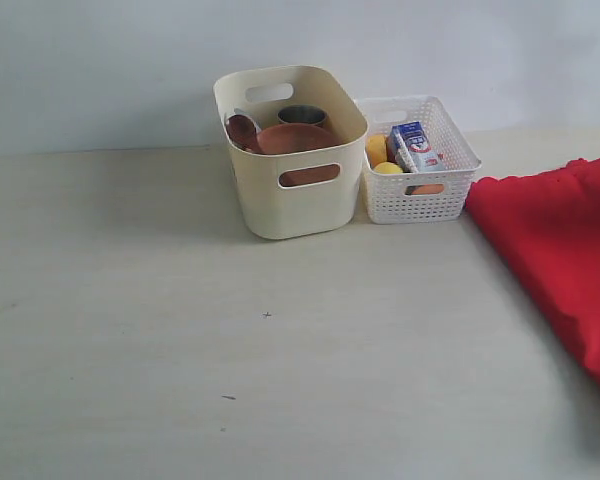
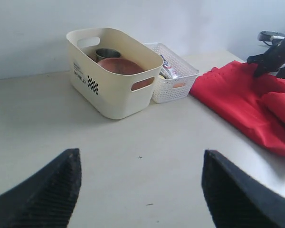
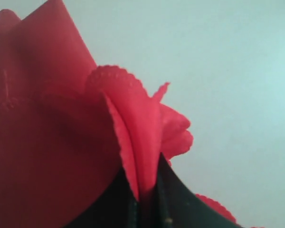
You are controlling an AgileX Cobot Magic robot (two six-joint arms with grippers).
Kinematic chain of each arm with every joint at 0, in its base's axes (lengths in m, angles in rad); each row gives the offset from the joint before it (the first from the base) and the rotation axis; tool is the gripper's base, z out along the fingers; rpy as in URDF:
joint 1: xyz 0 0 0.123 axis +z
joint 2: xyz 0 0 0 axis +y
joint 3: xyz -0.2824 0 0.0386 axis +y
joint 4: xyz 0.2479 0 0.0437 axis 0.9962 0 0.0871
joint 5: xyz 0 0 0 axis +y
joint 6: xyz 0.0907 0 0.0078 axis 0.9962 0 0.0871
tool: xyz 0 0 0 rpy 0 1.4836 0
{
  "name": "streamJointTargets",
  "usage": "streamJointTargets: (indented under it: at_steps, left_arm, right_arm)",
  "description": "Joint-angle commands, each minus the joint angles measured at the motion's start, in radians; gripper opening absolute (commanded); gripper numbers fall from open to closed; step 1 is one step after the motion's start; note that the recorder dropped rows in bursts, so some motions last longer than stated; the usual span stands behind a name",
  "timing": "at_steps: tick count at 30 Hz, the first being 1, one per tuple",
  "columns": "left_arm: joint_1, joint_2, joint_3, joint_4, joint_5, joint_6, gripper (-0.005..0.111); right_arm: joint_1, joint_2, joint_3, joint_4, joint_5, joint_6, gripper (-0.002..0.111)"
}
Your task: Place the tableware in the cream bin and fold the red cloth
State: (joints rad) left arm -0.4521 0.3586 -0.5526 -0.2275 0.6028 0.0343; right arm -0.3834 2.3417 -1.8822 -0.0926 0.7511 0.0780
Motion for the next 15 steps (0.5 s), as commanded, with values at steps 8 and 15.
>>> streamJointTargets:
  at_steps: [8,15]
  left_arm:
    - [0.002,-0.007,0.017,0.024,-0.029,-0.018,0.069]
    - [0.002,-0.007,0.018,0.024,-0.034,-0.02,0.069]
  right_arm:
    - [-0.069,0.276,-0.471,0.352,0.065,-0.006,0.0]
    - [-0.072,0.285,-0.508,0.319,0.054,-0.121,0.029]
